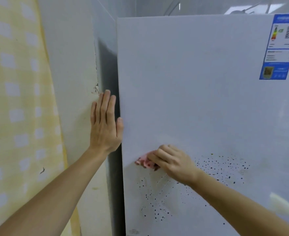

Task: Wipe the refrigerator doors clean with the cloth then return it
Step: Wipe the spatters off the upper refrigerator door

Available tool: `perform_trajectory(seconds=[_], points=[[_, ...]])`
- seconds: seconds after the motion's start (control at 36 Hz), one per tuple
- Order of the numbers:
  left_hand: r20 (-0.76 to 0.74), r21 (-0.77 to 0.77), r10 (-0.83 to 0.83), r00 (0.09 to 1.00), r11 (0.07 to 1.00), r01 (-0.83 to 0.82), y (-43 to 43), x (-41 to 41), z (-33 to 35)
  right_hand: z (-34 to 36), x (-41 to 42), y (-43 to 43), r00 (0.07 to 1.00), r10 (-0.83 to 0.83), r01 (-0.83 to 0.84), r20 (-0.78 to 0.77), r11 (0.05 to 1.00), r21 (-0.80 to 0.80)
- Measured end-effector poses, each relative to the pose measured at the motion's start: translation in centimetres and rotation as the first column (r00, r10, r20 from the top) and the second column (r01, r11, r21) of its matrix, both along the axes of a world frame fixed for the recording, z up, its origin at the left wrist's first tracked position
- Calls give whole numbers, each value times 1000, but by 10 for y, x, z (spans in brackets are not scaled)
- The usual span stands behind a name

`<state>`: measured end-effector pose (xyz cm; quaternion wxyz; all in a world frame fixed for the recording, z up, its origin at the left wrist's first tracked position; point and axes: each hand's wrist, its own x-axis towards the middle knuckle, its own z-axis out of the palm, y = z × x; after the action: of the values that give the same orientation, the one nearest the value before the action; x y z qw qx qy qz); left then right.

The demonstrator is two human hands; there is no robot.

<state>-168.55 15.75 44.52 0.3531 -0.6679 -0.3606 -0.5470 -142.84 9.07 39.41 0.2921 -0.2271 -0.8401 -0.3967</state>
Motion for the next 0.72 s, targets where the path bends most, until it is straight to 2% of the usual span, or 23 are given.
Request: perform_trajectory(seconds=[0.06,0.08,0.17,0.22,0.28,0.33,0.39,0.42,0.47,0.58,0.67,0.72], points=[[-16,12,-28,999,1000,29,-5,8,5,16,8,-5,999,5,-5,34,1000,0],[-25,19,-39,999,999,40,-7,12,8,29,12,-8,1000,17,-17,-5,1000,1],[-50,44,-67,996,997,69,-12,23,14,85,27,-13,962,23,3,-273,996,95],[-66,59,-74,995,995,78,-14,29,18,127,39,-11,883,24,82,-468,975,204],[-80,57,-70,994,996,75,-15,36,22,161,48,-7,774,37,145,-632,962,233],[-78,46,-56,995,997,60,-15,42,25,181,51,-4,662,41,181,-749,960,213],[-60,21,-46,997,999,48,-14,48,25,182,45,-2,604,56,178,-795,963,203],[-50,7,-45,998,999,45,-13,51,24,174,40,-2,618,70,158,-783,965,211],[-37,-7,-44,998,999,44,-12,56,19,143,31,-3,703,88,95,-706,972,215],[-68,-33,-46,997,998,44,-11,60,5,49,29,-11,854,-10,58,-520,995,76],[-82,-39,-40,996,999,37,-13,64,0,3,44,-19,954,-53,35,-294,997,-65],[-67,-50,-39,997,998,35,-13,67,1,-3,57,-22,986,-54,37,-156,994,-106]])
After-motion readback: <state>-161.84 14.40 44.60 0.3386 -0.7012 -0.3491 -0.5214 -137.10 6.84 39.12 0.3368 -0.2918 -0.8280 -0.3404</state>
